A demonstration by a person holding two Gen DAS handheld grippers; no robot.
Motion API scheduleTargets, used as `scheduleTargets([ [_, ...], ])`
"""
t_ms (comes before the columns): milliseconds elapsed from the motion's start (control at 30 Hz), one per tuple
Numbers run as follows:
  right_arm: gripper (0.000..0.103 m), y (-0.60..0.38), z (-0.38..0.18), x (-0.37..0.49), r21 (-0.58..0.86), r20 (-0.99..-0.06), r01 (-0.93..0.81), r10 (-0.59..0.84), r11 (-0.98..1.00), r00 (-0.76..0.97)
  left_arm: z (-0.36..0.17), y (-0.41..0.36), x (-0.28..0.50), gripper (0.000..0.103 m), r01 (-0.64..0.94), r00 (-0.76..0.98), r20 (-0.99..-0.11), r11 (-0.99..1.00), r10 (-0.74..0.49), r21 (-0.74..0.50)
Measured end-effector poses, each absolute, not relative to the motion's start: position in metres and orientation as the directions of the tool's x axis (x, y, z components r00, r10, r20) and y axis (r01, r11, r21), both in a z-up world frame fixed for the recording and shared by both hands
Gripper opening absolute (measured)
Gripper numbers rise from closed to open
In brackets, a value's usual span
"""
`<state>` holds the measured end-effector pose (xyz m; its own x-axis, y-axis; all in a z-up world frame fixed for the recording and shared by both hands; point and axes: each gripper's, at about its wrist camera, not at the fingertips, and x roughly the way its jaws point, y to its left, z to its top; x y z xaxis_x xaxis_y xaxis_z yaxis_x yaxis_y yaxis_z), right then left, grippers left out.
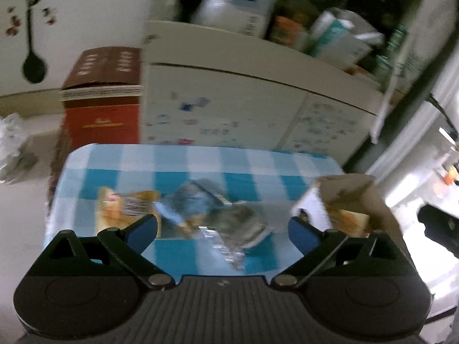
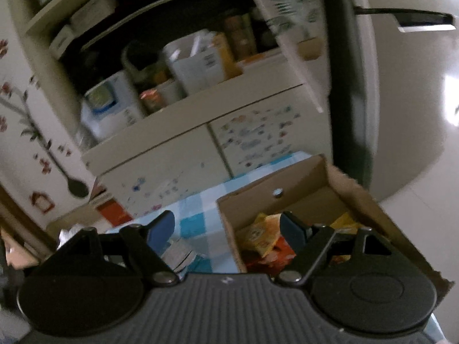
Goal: Organize snacks
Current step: 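Withdraw both tools from the box back over the table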
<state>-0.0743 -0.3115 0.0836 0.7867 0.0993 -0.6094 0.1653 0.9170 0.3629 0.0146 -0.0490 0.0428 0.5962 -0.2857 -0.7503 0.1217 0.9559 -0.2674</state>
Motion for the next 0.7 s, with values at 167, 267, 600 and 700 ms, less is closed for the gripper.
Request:
scheduleTargets([
  [167, 0.081, -0.284, 0.074, -0.069, 0.324, -0.634, 0.074, 0.158, 0.943, 0.757, 0.033, -0.019, 0.028, 0.1, 0.042, 0.605, -0.77, 0.974, -0.204, -0.224],
  [267, 0.081, -0.268, 0.066, -0.067, 0.306, -0.651, 0.015, 0.197, 0.952, 0.733, 0.022, -0.004, 0.038, 0.101, -0.025, 0.601, -0.785, 0.978, -0.15, -0.206],
  [600, 0.081, -0.22, 0.026, -0.07, 0.21, -0.77, -0.108, 0.233, 0.972, 0.594, -0.022, 0.035, 0.085, 0.101, -0.242, 0.541, -0.841, 0.959, 0.005, -0.15],
  [700, 0.081, -0.211, 0.016, -0.068, 0.185, -0.796, -0.126, 0.224, 0.975, 0.562, -0.031, 0.036, 0.095, 0.101, -0.254, 0.532, -0.847, 0.958, 0.024, -0.132],
])
